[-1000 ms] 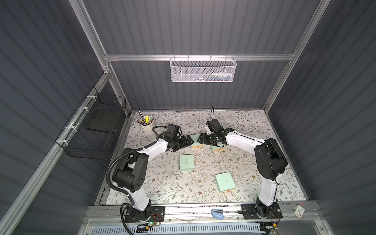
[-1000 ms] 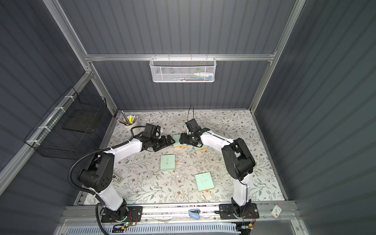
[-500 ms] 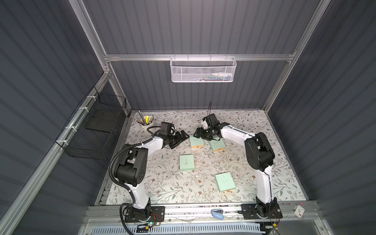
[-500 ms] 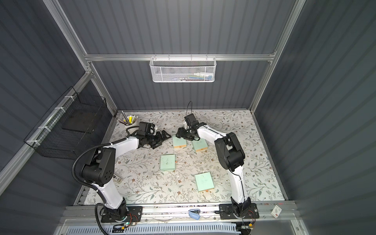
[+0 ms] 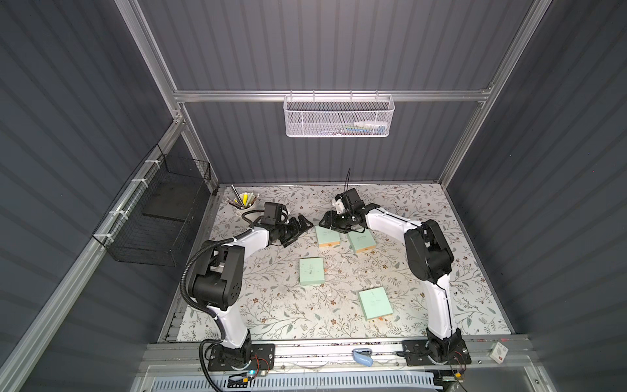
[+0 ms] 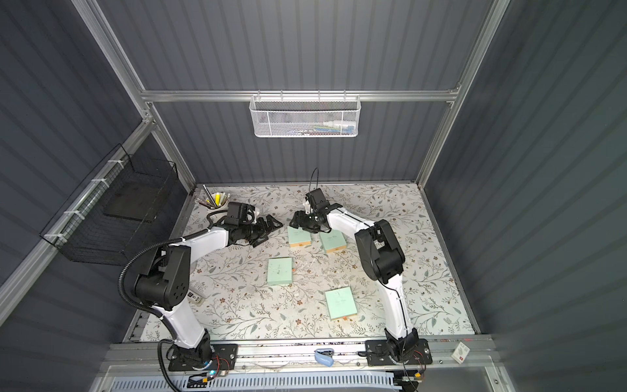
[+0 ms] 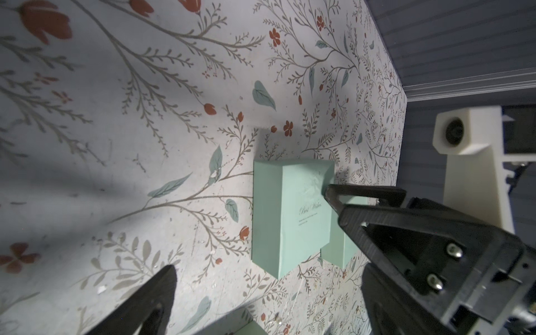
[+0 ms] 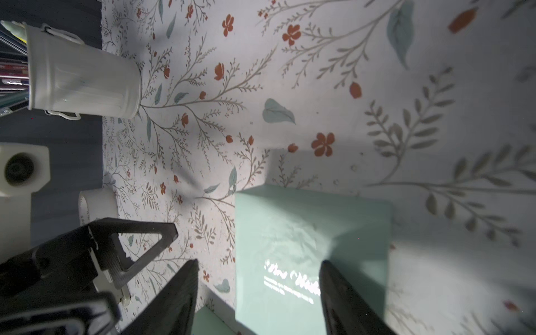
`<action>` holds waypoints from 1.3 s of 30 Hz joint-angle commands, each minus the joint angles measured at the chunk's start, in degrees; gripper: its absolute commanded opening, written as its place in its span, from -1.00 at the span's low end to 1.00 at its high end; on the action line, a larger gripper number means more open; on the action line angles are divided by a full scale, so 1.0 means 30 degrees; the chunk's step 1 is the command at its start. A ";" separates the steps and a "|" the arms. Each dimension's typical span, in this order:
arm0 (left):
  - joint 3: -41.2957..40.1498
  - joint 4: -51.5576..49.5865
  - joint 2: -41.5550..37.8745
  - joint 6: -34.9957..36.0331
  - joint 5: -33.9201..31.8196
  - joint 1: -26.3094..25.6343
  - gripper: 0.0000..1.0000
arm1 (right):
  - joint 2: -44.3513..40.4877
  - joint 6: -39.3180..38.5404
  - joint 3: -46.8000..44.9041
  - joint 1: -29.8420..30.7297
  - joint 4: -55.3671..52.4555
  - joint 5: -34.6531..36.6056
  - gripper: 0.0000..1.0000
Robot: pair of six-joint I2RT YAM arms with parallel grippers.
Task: Take out the earrings from the drawer-style jewelry box
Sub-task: Adjust the jewelry box at the center of the board.
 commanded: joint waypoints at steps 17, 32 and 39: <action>0.2068 0.0233 0.3228 0.0965 0.1775 -0.0984 0.77 | -0.3093 0.0076 -0.5067 -0.0118 0.0794 0.2397 0.11; 0.3400 0.0966 0.5012 0.0112 0.2429 -0.1189 0.26 | -0.0139 -0.0155 -0.1970 -0.0333 0.0963 -0.0270 0.03; 0.3441 0.1156 0.5066 -0.0552 0.2101 -0.1178 0.18 | 0.1420 -0.0423 0.0151 -0.0296 0.0989 -0.1716 -0.03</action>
